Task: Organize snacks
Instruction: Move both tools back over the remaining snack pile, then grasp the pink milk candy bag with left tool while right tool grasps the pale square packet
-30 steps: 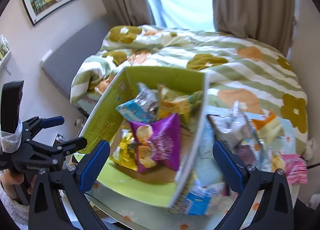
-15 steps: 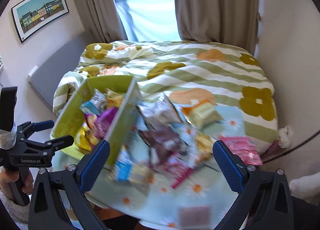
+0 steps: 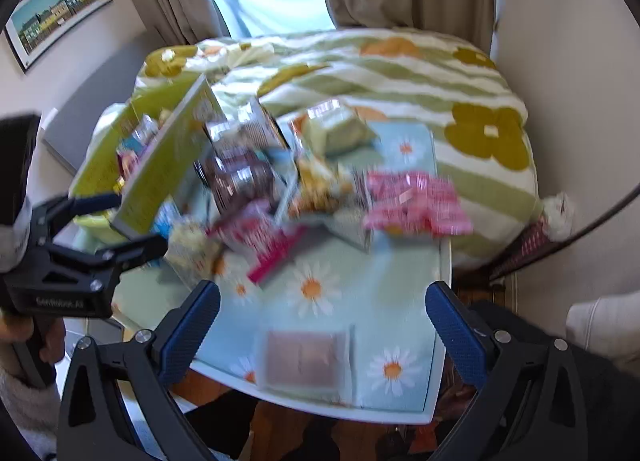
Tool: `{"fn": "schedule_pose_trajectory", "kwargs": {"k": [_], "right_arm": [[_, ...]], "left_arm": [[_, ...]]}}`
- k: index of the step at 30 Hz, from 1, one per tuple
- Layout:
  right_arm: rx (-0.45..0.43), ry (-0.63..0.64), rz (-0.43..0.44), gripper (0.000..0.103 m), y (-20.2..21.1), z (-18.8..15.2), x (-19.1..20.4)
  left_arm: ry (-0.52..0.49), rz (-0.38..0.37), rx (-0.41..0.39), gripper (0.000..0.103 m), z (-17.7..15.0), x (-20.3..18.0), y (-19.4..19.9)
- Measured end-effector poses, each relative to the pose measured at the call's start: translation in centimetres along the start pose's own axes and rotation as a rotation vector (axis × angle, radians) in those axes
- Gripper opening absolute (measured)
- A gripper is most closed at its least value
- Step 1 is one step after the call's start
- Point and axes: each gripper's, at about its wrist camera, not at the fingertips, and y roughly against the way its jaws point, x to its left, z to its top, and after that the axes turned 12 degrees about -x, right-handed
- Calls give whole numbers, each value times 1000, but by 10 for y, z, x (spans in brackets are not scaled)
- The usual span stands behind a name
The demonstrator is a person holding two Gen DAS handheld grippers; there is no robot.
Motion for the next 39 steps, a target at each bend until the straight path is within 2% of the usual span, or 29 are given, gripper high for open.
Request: {"fn": "schedule_pose_trajectory", "kwargs": {"k": [6,16,20,27,29,31,32,33,34,39], "right_arm": [[76,-18,-12,103,-24,-48,0],[76,-48,5,103,-54,-83,12],[80,-55,4,103,-62,-90,17],[100,-47,-27,103,-74,-94,20],[106,-44,-34,103,-77,-95,19],[115,-49,-31,103,-81,-96,18],[117,-50,-31,103,-82,-96,17],[120,-49,-28,103,-84,-96,17],[123,-43,-22,103,-85,-96,18],[129,10,-27,103,-90,-97,24]], "left_arm": [[-104,-16,-1,103,-5,-22,-27],[-332,-1,-9,102,-11,-61,-76],[-361,25,27,101,-14,-65,-98],[-350,54,92,97,-16,-62,-127],[-348,69,114,95,-16,-61,-135],[-367,90,121,87,-18,-60,-139],[-371,89,125,84,-19,-60,-141],[-367,79,134,75,-20,-59,-142],[-349,55,134,72,-19,-57,-141],[-355,47,146,60,-24,-57,-138]]}}
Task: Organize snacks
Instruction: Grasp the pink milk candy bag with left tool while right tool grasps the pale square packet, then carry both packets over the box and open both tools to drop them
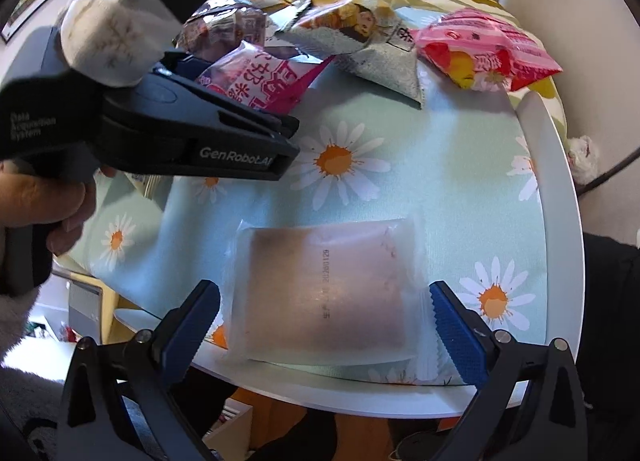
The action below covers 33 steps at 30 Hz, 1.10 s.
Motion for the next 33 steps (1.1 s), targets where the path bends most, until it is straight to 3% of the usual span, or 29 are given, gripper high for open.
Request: {"fn": "schedule_pose_trajectory", "kwargs": {"k": [4,14,21,33], "right_arm": [[2,6,13,103,-4,-1,-1],[0,53,7,102,-17,2,3],[-32,115,-14,75,-11,3,12],[-56,63,-17,70,12,13,-13]], "left_arm": [[6,-3,3,55,-6,1,5],[50,-4,16,53,-18,12,12],[68,7,15,53,-22,17,14],[105,15,5,50,-14,15,30]]}}
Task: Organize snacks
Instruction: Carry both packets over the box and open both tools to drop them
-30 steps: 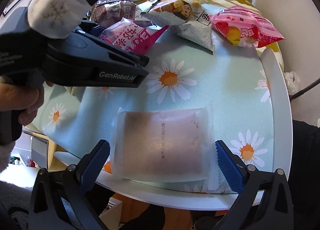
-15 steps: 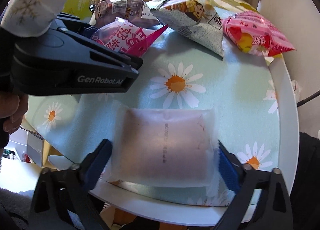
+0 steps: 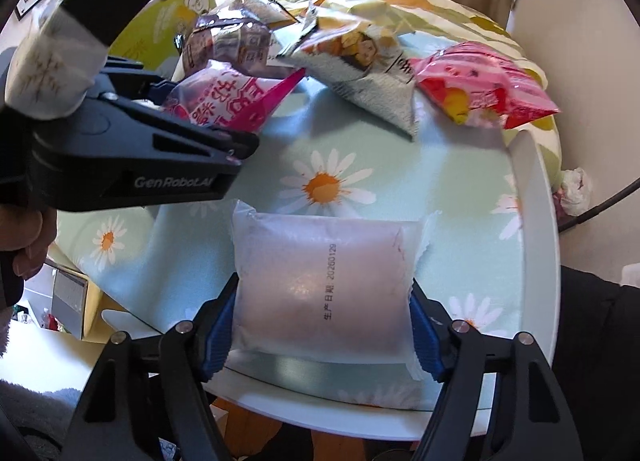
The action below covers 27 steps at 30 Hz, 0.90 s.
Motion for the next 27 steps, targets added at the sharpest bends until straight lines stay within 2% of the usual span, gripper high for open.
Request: {"fn": "schedule_pose_trajectory", "kwargs": {"k": [9,17,22,27], "right_arm": [[-46,-16,5,70,30,3,-13],[-110,13,24,70,64,27,-19],[-166,40,55,70,88,61,-15],[-233,89,106,70,109,103,11]], "left_arm": [[60,19,-26,48,2,-2,32],[184,34,-99,48,-1,12,93],[280,75,-178,48,0,40,145],[376,134,-256,48,1,92,189]]}}
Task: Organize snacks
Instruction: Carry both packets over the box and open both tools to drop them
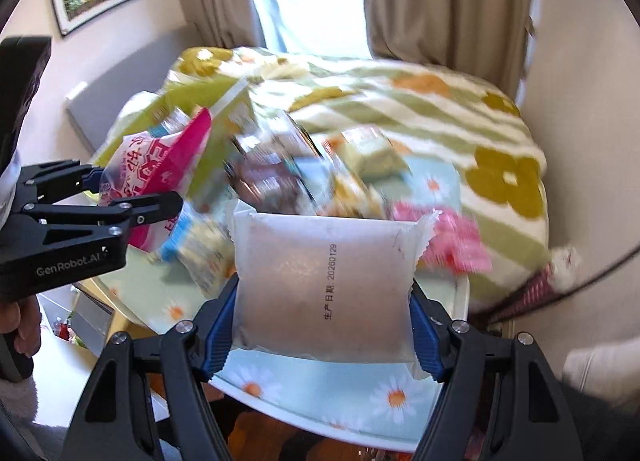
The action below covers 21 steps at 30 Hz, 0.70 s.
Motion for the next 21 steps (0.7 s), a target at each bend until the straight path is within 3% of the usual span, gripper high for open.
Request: {"fn": "schedule_pose_trajectory", "kwargs": {"k": [7,11,16,21], "right_arm": [[-66,48,102,70,-10,61,62],[-78,59,158,70,-33,89,107],[-61,40,203,70,-75,114,156],[-25,14,201,70,-117,130,190]], "left_arm": [[88,104,-43,48,14,93,19],[115,154,-24,48,14,151,12],[151,168,28,48,10,215,-15],[149,126,94,48,4,258,-58]]}}
